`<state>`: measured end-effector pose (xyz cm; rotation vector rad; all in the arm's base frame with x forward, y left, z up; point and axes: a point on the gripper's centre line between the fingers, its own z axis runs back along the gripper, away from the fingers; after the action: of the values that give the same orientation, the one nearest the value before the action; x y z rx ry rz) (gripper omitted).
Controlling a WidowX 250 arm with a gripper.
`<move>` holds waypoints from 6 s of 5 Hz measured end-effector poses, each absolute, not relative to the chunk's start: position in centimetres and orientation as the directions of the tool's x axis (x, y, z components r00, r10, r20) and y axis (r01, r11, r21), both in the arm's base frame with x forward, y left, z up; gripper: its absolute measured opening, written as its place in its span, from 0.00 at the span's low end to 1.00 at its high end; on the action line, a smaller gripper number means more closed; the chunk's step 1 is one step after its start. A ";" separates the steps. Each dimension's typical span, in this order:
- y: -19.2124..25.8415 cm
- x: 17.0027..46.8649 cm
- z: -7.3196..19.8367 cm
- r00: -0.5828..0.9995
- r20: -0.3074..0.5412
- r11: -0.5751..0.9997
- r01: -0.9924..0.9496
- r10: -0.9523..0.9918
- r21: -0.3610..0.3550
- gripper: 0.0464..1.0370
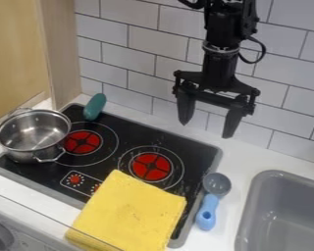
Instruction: Put the metal pot on top of the yellow cloth at the bottom right of the stove
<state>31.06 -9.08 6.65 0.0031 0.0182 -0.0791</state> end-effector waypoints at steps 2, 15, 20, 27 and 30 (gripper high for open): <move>-6.9 27.7 4.5 0.990 -0.141 0.999 0.003 0.003 0.041 0.96; 8.6 26.4 0.3 0.854 -0.117 0.862 -0.504 0.506 0.049 0.13; 0.6 22.9 5.3 0.938 -0.041 0.935 -0.337 0.344 0.112 0.02; -7.5 19.4 1.1 0.960 -0.068 0.958 -0.264 0.272 0.110 0.05; -7.2 19.7 3.2 0.985 -0.062 0.985 -0.166 0.163 -0.046 0.83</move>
<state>19.70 -7.25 3.25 -0.0509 0.0579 0.1651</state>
